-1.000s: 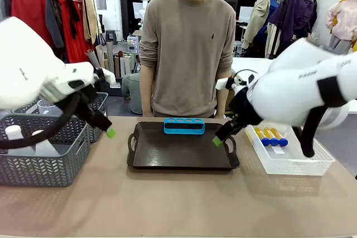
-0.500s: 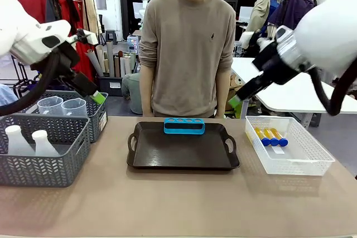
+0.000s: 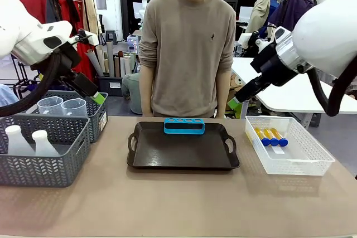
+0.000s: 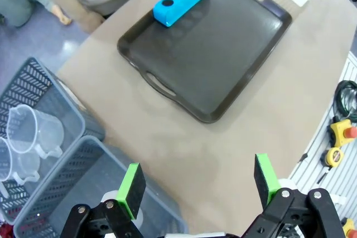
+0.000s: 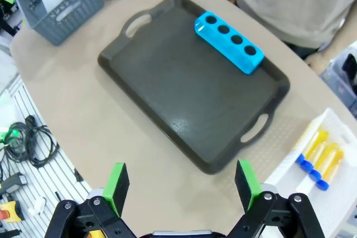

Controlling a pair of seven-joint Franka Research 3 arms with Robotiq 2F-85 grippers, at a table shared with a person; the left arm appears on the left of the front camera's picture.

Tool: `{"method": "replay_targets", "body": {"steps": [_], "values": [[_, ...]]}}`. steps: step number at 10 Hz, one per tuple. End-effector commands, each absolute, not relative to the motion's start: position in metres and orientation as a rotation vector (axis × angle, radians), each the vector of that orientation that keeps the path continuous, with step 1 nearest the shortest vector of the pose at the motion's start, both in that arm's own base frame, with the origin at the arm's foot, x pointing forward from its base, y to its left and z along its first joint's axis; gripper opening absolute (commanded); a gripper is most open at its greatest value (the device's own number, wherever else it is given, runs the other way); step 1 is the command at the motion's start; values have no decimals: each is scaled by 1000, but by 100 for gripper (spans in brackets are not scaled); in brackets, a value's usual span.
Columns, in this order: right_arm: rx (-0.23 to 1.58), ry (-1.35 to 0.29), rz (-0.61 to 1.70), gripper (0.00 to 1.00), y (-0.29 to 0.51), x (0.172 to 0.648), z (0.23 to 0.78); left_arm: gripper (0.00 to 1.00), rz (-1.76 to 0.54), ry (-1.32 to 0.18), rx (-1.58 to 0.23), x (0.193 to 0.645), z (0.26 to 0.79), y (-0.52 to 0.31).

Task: Prepare the laboratory tools.
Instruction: Pick up one Large Measuring Cup and place it on the Handle tray.

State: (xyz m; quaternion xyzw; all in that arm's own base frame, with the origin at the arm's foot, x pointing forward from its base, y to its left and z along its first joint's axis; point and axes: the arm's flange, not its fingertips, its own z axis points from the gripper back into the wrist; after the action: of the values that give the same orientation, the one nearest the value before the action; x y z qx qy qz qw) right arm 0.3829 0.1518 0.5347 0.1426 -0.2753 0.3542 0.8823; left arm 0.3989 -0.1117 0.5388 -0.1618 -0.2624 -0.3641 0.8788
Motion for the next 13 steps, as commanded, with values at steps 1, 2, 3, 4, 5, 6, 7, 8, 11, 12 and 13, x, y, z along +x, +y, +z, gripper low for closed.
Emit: {"method": "replay_targets", "body": {"steps": [1,2,3,4,5,6,7,8,11,12,13], "values": [[328,-590,794,100,132,383,554,100,-802,-565,-319,399,552,-99],[346,-590,820,100,118,380,571,100,-778,-600,-296,398,570,-83],[358,-601,836,100,110,378,583,100,-771,-622,-298,396,586,-69],[355,-603,845,100,98,379,595,100,-782,-633,-313,396,599,-59],[352,-611,835,100,89,382,605,100,-787,-646,-323,397,611,-53],[347,-629,820,100,82,385,615,100,-797,-657,-349,398,622,-50],[346,-652,813,100,76,389,625,100,-804,-657,-340,400,632,-46],[347,-665,810,100,69,396,637,100,-807,-655,-319,404,641,-44],[392,-716,788,100,48,409,669,100,-811,-677,-301,408,659,-37],[417,-723,800,100,43,408,678,100,-806,-692,-304,411,666,-27],[435,-718,815,100,38,406,683,100,-803,-704,-322,415,671,-16]]}}
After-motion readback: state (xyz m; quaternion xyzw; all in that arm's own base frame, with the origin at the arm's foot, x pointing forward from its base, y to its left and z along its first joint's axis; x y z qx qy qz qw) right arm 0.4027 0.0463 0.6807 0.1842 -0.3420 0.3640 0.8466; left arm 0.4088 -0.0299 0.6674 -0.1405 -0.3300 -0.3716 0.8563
